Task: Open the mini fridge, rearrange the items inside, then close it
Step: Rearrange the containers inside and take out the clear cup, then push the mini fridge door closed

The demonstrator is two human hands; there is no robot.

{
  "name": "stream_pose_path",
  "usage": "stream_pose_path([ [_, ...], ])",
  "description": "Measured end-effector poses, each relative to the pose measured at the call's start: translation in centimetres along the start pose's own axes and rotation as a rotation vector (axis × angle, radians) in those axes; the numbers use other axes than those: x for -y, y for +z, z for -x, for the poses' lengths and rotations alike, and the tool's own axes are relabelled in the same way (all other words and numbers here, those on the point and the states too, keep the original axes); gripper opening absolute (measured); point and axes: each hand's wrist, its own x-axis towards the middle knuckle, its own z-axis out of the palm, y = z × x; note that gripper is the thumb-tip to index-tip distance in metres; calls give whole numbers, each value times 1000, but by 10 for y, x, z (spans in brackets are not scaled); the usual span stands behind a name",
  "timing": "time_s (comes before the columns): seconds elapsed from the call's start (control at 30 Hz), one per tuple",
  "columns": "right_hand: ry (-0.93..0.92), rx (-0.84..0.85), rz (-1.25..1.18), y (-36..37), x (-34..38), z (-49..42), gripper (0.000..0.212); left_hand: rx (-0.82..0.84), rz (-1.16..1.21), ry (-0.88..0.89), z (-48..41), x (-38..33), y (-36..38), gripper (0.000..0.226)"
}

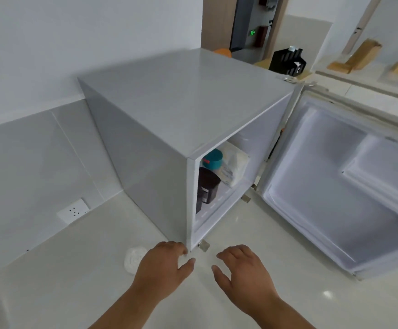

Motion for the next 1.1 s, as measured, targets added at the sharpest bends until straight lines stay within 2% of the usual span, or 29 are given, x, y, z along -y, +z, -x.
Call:
stream_pose_path([
  [0.17, 55, -36, 11, -39, -24, 17, 57, -44, 23, 71, -6, -50, -5, 49],
  [0.57, 146, -179, 63, -139, -67, 33, 60, -37, -33, 191, -42, -159, -37, 68],
  [0.8, 149, -284, 92, -200, -73, 31, 62, -128, -63, 265, -68, -197, -77, 64],
  [1.1, 123, -381, 143, -274, -69, 7, 68, -295, -93, 391, -104, -246, -140, 70],
])
